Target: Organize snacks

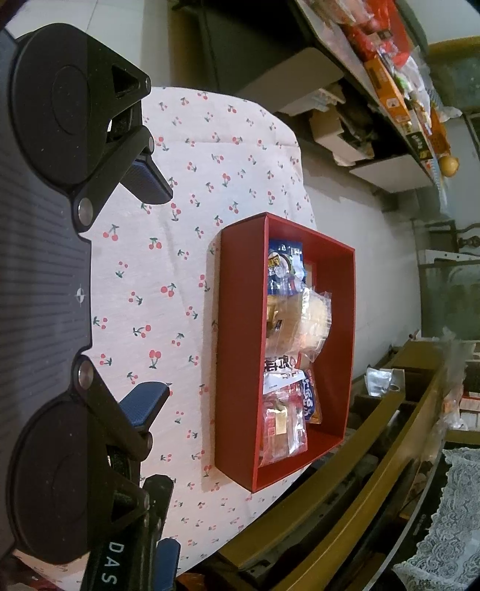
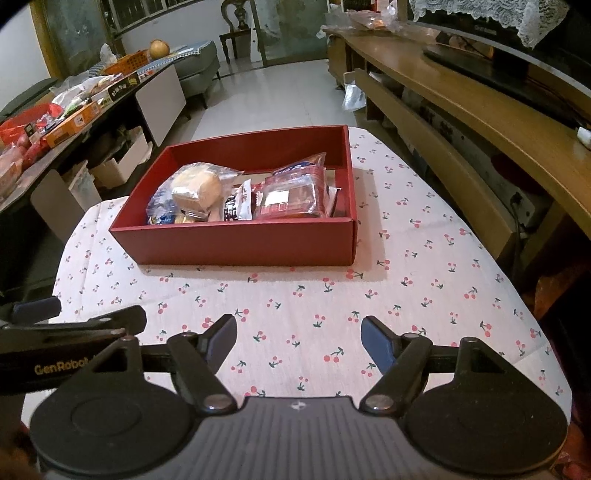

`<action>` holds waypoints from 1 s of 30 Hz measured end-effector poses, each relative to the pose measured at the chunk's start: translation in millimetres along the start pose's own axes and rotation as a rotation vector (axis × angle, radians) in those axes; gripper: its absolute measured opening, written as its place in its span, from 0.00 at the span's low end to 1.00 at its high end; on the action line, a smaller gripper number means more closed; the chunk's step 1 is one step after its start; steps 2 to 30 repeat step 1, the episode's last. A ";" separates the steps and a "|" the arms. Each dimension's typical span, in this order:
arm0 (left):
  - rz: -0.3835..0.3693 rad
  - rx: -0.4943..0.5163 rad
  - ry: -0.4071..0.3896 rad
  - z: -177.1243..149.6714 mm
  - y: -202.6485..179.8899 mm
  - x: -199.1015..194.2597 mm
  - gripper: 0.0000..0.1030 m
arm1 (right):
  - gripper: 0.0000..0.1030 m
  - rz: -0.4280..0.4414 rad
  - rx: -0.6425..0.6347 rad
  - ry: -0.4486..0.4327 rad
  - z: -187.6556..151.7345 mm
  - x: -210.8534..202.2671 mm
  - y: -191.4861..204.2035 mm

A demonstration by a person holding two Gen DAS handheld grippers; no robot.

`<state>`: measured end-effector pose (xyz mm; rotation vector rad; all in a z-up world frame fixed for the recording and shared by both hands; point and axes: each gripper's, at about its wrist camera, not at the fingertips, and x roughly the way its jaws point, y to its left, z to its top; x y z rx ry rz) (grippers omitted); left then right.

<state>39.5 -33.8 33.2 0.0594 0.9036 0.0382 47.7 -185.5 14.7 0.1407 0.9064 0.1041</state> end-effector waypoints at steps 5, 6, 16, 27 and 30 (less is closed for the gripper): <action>0.002 0.003 -0.001 -0.5 -0.3 -0.7 1.00 | 0.79 0.000 0.001 -0.001 -0.1 -0.5 -0.2; 0.002 0.003 -0.001 -0.5 -0.3 -0.7 1.00 | 0.79 0.000 0.001 -0.001 -0.1 -0.5 -0.2; 0.002 0.003 -0.001 -0.5 -0.3 -0.7 1.00 | 0.79 0.000 0.001 -0.001 -0.1 -0.5 -0.2; 0.002 0.003 -0.001 -0.5 -0.3 -0.7 1.00 | 0.79 0.000 0.001 -0.001 -0.1 -0.5 -0.2; 0.002 0.003 -0.001 -0.5 -0.3 -0.7 1.00 | 0.79 0.000 0.001 -0.001 -0.1 -0.5 -0.2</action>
